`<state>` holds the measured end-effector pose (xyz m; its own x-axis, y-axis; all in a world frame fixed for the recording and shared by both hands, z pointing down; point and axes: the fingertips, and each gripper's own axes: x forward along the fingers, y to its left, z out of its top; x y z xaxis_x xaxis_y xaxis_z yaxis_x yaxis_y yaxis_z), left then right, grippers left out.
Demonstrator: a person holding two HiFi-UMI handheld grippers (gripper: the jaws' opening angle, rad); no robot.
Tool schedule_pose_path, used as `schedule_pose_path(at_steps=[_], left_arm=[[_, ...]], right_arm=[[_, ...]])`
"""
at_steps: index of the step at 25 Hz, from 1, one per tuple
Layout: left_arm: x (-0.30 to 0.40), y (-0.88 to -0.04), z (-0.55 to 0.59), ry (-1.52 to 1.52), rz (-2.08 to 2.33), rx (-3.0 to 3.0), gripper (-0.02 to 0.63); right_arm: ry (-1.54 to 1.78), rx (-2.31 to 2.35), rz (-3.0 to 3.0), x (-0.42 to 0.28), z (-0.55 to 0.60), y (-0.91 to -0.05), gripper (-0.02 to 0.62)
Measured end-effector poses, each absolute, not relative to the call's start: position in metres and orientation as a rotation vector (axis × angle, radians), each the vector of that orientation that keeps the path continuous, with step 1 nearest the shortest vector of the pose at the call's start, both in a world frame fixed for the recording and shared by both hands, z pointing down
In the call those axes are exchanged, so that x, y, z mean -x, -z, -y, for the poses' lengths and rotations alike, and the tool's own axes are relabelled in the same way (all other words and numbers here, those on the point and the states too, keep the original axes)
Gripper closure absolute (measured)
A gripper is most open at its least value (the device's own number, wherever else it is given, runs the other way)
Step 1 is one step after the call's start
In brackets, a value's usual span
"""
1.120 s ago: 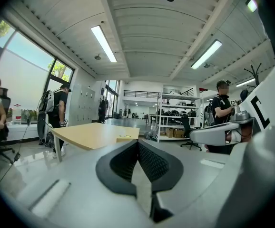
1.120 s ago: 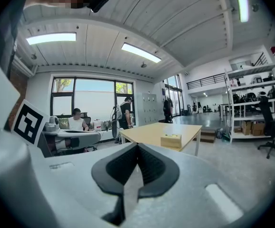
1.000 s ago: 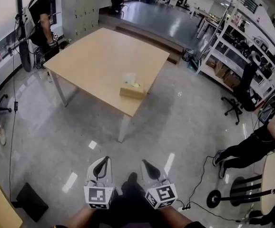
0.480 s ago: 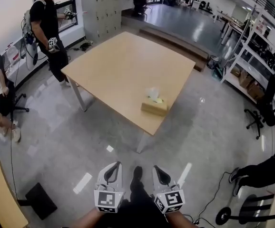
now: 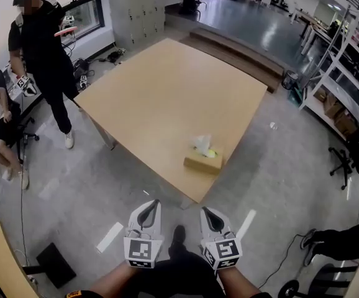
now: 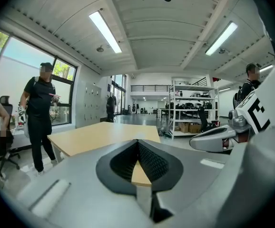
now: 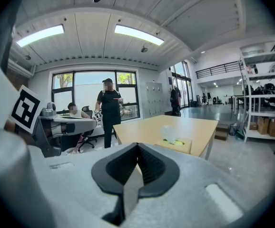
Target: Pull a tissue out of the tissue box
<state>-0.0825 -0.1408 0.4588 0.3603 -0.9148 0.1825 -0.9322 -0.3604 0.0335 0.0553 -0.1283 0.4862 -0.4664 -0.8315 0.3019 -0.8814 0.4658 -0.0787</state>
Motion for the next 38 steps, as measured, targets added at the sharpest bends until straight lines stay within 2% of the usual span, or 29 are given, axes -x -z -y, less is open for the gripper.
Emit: schedule_pose_path(at_steps=[7, 18, 25, 35, 38], left_arm=[[0.082, -0.455, 0.214, -0.187, 1.751, -2.472, 0.588], [0.090, -0.483, 0.267, -0.307, 1.671, -2.449, 0.586], [0.080, -0.491, 0.312, -0.346, 1.556, -2.522, 0.572], [0.062, -0.524, 0.330, -0.419, 1.377, -2.556, 0.577], [0.060, -0.528, 0.334, -0.427, 1.337, -2.555, 0.581]], right_arm=[[-0.296, -1.421, 2.476, -0.057, 0.223, -0.490, 0.601], [-0.342, -1.465, 2.285, -0.065, 0.320, -0.529, 0.483], [-0.387, -1.485, 2.140, -0.071, 0.353, -0.556, 0.448], [-0.445, -1.463, 2.009, -0.064, 0.368, -0.590, 0.456], [-0.445, -1.468, 1.969, -0.065, 0.370, -0.590, 0.531]])
